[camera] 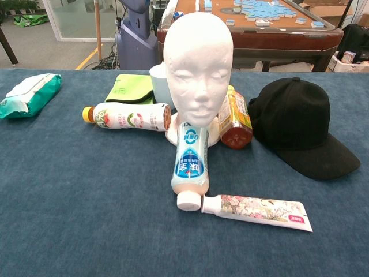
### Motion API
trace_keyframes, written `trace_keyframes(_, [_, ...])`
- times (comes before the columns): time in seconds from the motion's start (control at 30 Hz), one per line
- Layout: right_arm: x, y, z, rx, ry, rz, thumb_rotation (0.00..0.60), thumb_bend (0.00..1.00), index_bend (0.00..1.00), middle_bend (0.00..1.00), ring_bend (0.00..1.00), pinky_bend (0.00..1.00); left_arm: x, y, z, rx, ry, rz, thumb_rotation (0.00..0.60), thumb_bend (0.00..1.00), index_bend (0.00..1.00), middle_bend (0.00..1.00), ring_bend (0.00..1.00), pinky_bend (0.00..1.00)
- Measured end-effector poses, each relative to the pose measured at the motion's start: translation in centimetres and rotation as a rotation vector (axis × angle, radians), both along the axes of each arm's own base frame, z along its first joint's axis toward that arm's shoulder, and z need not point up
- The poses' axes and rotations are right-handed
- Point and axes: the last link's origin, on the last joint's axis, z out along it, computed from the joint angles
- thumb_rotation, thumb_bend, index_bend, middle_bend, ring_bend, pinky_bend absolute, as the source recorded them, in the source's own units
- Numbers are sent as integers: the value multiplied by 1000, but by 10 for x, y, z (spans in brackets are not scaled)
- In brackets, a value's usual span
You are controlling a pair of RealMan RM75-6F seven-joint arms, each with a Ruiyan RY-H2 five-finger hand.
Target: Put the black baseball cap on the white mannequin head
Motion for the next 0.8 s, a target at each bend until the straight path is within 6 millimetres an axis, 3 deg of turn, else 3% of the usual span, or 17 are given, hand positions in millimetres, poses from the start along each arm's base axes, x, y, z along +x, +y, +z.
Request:
trace_keyframes(0.4, [1,-2,-4,16,6,-2,600,160,130,200,134,365,-1,0,0,-10,-14,12,600,305,203,185,140,339])
trace_keyframes(0.6, [4,-1,-2,-3,16,12,600,148,145,260,155,365,-1,-1,-2,-22,-16,14,600,305,204,188,142,353])
trace_keyframes(0.8, [6,-2,1,-13,94,44,600,18,235,374,276,417,0,-3,-1,-19,-22,12,600,305,205,192,147,359])
